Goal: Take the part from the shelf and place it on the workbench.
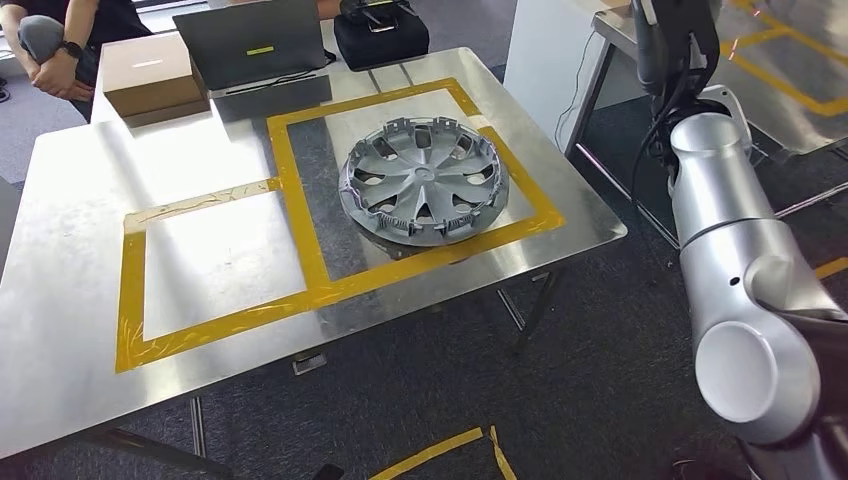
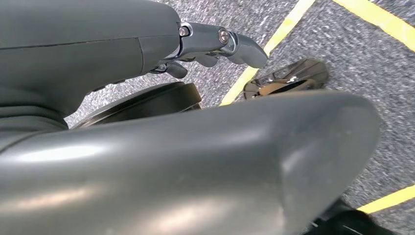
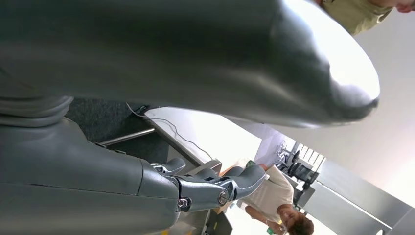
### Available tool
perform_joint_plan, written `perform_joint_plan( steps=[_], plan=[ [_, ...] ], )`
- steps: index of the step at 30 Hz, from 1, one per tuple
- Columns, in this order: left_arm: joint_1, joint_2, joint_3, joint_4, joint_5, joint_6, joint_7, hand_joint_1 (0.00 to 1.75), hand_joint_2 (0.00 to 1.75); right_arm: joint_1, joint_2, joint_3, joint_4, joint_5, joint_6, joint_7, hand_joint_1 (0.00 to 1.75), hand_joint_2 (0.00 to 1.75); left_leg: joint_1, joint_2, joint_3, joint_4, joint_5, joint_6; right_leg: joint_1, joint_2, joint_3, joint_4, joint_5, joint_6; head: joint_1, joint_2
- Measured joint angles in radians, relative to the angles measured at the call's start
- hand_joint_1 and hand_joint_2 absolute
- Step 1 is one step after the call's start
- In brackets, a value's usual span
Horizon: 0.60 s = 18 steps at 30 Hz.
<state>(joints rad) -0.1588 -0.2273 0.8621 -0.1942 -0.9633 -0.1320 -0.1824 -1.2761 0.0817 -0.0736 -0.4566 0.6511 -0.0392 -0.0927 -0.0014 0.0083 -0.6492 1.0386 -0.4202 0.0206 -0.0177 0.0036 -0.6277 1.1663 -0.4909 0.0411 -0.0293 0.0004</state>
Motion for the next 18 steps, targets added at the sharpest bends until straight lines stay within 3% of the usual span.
perform_joint_plan(
  steps=[2,3,5,6,7,9,10,11,12,14,16,18],
  plan=[
    [0.000,0.000,0.000,-0.001,0.000,0.001,0.000,0.00,0.00,-0.003,0.000,0.000,-0.003,-0.002,0.001,-0.003,0.00,0.00,-0.003,-0.001,-0.013,0.006,0.013,-0.010,0.004,0.001,0.068,-0.099,-0.019,-0.013,-0.002,0.000],
    [0.000,0.000,0.000,-0.001,0.000,0.001,0.000,0.00,0.00,-0.004,-0.002,0.000,-0.004,-0.002,0.001,-0.004,0.00,0.00,-0.003,-0.002,-0.016,0.005,0.021,-0.016,0.008,0.001,0.076,-0.118,-0.026,-0.021,-0.003,0.000],
    [0.001,0.001,0.000,-0.001,0.000,0.001,0.000,0.00,0.00,-0.005,-0.004,0.000,-0.004,-0.003,0.002,-0.004,0.00,0.00,-0.001,-0.005,-0.022,0.003,0.031,-0.029,0.007,-0.002,0.065,-0.126,-0.009,-0.037,-0.003,0.000],
    [0.002,0.001,0.000,-0.001,0.000,0.001,0.000,0.00,0.00,-0.006,-0.004,0.000,-0.004,-0.003,0.002,-0.004,0.00,0.00,0.000,-0.006,-0.029,0.012,0.016,-0.035,0.005,-0.004,0.058,-0.129,0.003,-0.046,-0.004,0.000],
    [0.003,0.001,0.000,-0.001,0.000,0.001,0.000,0.00,0.00,-0.007,-0.004,0.000,-0.004,-0.003,0.002,-0.004,0.00,0.00,0.001,-0.007,-0.040,0.039,-0.016,-0.040,0.002,-0.006,0.047,-0.133,0.016,-0.052,-0.006,0.000],
    [0.003,0.002,0.000,0.000,0.000,0.002,0.000,0.00,0.00,-0.009,-0.004,0.000,-0.004,-0.003,0.002,-0.003,0.00,0.00,0.005,-0.008,-0.070,0.147,-0.115,-0.050,0.000,-0.006,0.019,-0.135,0.040,-0.058,-0.011,0.000],
    [0.003,0.002,0.000,0.000,0.000,0.002,0.000,0.00,0.00,-0.008,-0.004,0.000,-0.004,-0.003,0.002,-0.003,0.00,0.00,0.007,-0.008,-0.082,0.210,-0.151,-0.054,0.000,-0.006,0.004,-0.134,0.052,-0.058,-0.011,0.000],
    [0.002,0.002,0.000,0.000,0.000,0.002,0.000,0.00,0.00,-0.008,-0.005,0.000,-0.004,-0.003,0.002,-0.003,0.00,0.00,0.009,-0.008,-0.085,0.259,-0.164,-0.057,0.000,-0.006,-0.012,-0.134,0.065,-0.057,-0.012,0.000],
    [0.002,0.002,0.000,0.000,0.000,0.002,0.000,0.00,0.00,-0.007,-0.005,0.000,-0.004,-0.003,0.002,-0.002,0.00,0.00,0.010,-0.008,-0.075,0.279,-0.154,-0.059,-0.001,-0.006,-0.028,-0.133,0.077,-0.055,-0.012,0.000],
    [0.002,0.003,0.000,-0.001,0.000,0.002,0.000,0.00,0.00,-0.007,-0.006,0.000,-0.004,-0.002,0.002,0.000,0.00,0.00,0.013,-0.008,-0.005,0.218,-0.100,-0.061,-0.003,-0.006,-0.057,-0.131,0.101,-0.047,-0.012,0.000],
    [0.001,0.003,0.000,-0.001,0.001,0.004,0.000,0.00,0.00,-0.008,-0.007,0.000,-0.006,-0.002,0.002,0.001,0.00,0.00,0.012,-0.010,0.093,0.085,-0.102,-0.056,-0.003,-0.006,-0.077,-0.130,0.123,-0.034,-0.012,0.000],
    [0.001,0.003,0.000,-0.001,0.003,0.007,0.000,0.00,0.00,-0.010,-0.008,0.000,-0.009,-0.002,0.003,0.001,0.00,0.00,0.006,-0.014,0.136,0.009,-0.128,-0.041,-0.003,-0.007,-0.081,-0.133,0.142,-0.020,-0.011,0.000]
  ],
)
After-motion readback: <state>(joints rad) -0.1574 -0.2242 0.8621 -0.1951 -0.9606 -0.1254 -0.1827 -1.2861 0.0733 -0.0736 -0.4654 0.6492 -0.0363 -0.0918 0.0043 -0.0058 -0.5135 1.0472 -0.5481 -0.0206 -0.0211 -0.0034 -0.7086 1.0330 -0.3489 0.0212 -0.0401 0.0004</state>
